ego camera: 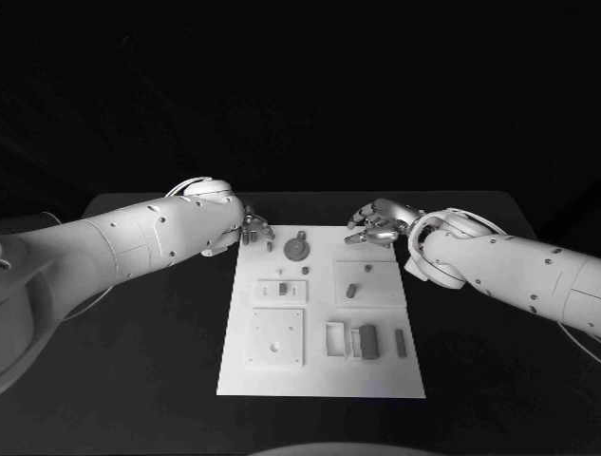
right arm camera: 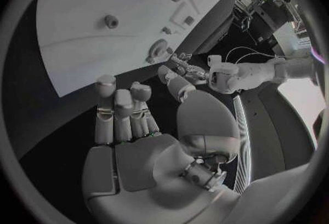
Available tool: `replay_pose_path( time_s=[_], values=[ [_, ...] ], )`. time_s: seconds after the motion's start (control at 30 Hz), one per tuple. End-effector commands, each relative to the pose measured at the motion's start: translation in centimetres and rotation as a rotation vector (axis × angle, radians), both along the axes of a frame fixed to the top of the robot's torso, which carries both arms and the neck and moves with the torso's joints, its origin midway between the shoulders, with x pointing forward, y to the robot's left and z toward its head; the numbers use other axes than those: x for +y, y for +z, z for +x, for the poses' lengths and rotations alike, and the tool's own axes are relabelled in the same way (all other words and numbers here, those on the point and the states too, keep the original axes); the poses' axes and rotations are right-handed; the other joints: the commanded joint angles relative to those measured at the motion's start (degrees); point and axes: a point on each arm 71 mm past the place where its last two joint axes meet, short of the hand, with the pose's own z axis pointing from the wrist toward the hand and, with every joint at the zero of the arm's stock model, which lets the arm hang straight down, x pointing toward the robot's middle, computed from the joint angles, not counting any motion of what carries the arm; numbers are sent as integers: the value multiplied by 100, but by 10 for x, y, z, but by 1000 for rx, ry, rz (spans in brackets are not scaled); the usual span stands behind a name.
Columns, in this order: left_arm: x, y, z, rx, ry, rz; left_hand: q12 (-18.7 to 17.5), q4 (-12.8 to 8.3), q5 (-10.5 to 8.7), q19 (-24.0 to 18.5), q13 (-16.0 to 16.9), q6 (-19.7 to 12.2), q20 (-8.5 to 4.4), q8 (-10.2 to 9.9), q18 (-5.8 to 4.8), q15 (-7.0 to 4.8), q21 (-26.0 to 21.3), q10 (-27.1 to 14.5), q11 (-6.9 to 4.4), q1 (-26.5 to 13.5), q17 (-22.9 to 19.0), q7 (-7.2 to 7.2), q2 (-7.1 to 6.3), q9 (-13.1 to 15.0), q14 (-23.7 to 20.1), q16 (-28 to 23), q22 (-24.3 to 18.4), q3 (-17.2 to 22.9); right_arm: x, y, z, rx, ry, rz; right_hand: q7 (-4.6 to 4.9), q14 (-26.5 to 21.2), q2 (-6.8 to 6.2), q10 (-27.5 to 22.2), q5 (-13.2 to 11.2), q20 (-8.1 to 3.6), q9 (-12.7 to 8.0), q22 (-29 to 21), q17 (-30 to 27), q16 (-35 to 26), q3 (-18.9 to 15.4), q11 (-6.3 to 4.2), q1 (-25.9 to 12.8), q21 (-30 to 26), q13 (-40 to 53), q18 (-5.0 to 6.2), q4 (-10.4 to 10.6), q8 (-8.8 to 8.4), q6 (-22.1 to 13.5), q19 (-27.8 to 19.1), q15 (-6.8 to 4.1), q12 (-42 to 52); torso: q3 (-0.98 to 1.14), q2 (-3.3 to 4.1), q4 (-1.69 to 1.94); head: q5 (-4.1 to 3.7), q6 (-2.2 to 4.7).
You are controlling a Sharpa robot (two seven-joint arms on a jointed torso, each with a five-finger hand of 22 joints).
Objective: Assemble the parts on the task board
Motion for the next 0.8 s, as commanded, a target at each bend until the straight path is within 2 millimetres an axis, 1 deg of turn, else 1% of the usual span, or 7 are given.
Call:
replay_pose_path(
  time_s=[0.03,0.13,0.3,0.37,0.67,0.8],
  values=[
    [-6,-3,-1,15,-22,-1,22,30,0,25,7,46,-2,33,383,-6,30,19,-2,-27,10,4,46,-7,18,39,12,-5,2,0,-1,1,12,-3,57,-7,2,-48,28,-50,-8,55,-7,31,-9,6,-56,-18,-8,392,29,24,2,-4,-23,39,-5,3,0,-14,7],
    [-9,-4,-1,17,-25,0,22,31,3,25,9,45,-3,33,383,-7,31,18,-2,-26,12,4,52,-8,16,42,17,-5,3,0,-1,1,14,-2,57,-7,3,-48,28,-50,-8,55,-7,31,-9,6,-56,-18,-8,392,29,24,2,-4,-23,39,-7,2,1,-22,8],
    [-11,-5,-1,17,-29,-3,25,36,6,26,12,47,-6,35,382,-9,35,20,-3,-27,15,3,64,-10,16,48,25,-7,4,0,-1,2,16,-2,57,-7,3,-47,28,-50,-9,55,-8,32,-10,6,-56,-18,-8,392,29,25,1,-3,-23,40,-1,1,2,-21,8],
    [-11,-6,-1,16,-28,-4,26,38,11,26,14,48,-7,36,381,-10,37,20,-4,-27,17,3,68,-11,16,51,29,-8,4,0,-1,2,17,-2,57,-7,4,-47,28,-50,-9,55,-8,32,-10,6,-56,-18,-8,392,29,25,2,-3,-23,40,0,0,3,-36,4],
    [-13,-9,-2,23,-29,-5,27,69,59,20,25,46,-14,39,375,-16,43,17,-4,-46,24,3,116,-21,6,65,60,-20,5,0,-1,1,17,-1,57,-6,4,-47,28,-51,-9,55,-8,32,-9,6,-56,-18,-9,392,28,25,1,-3,-22,41,3,-1,2,-44,8],
    [-12,-12,-2,25,-27,-5,31,67,71,22,32,50,-20,44,376,-20,47,21,-7,-26,28,0,151,-23,7,73,74,-13,5,0,-1,1,18,-1,57,-6,5,-47,29,-51,-9,56,-8,32,-9,6,-56,-18,-9,392,28,26,2,-3,-22,41,4,4,-5,-47,3]
  ],
)
